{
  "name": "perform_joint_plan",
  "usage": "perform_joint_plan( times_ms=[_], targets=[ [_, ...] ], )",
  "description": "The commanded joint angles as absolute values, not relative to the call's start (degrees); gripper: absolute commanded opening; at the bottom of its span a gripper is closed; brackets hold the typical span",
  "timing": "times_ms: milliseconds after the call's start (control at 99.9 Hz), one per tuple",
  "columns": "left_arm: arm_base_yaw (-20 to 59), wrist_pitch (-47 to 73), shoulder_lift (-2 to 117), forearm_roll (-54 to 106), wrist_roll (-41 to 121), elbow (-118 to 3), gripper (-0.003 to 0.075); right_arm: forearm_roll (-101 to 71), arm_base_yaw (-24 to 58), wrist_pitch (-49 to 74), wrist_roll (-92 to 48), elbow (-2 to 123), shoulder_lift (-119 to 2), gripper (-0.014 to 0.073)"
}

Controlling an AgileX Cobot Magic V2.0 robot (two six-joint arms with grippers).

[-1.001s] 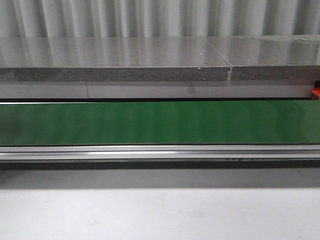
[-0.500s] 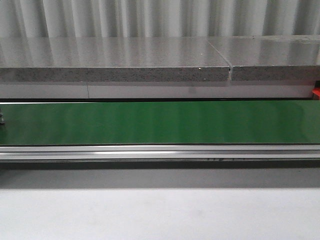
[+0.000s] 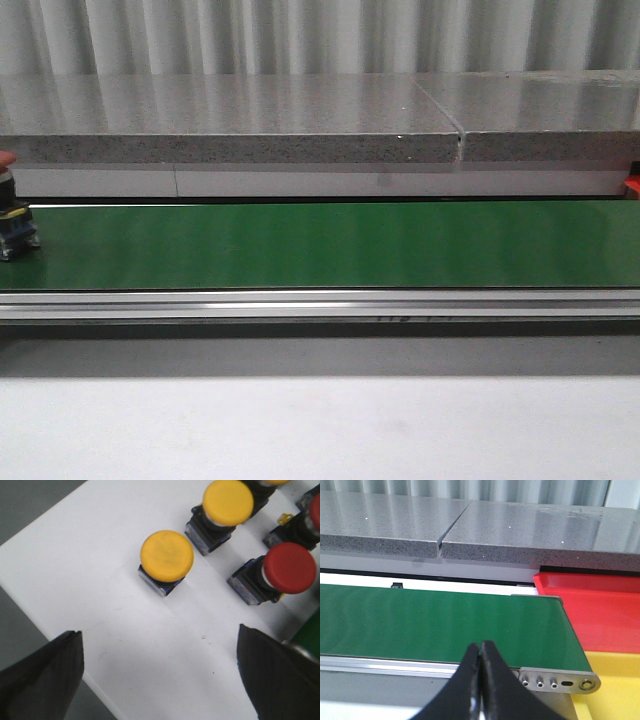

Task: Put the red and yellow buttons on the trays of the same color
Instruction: 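Grasp a yellow button from the cluster with the left gripper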

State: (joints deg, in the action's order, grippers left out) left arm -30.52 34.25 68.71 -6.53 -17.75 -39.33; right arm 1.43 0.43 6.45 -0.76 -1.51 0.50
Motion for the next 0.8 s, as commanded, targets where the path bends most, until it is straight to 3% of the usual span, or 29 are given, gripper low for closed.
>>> perform_joint_plan(
  times_ms=[0,791],
  targets=[
    [-31.29,29.56,68.31,-6.92,-18.63,-39.86,0.0606,1.58,0.15,2.07,-0.81,-0.72,1.14,-0.0068],
    [-31.29,24.4,84.76,-7.98,-18.72,-46.17,0.0606,1.58,0.15,2.07,-0.81,-0.72,1.14,-0.0068]
  ],
)
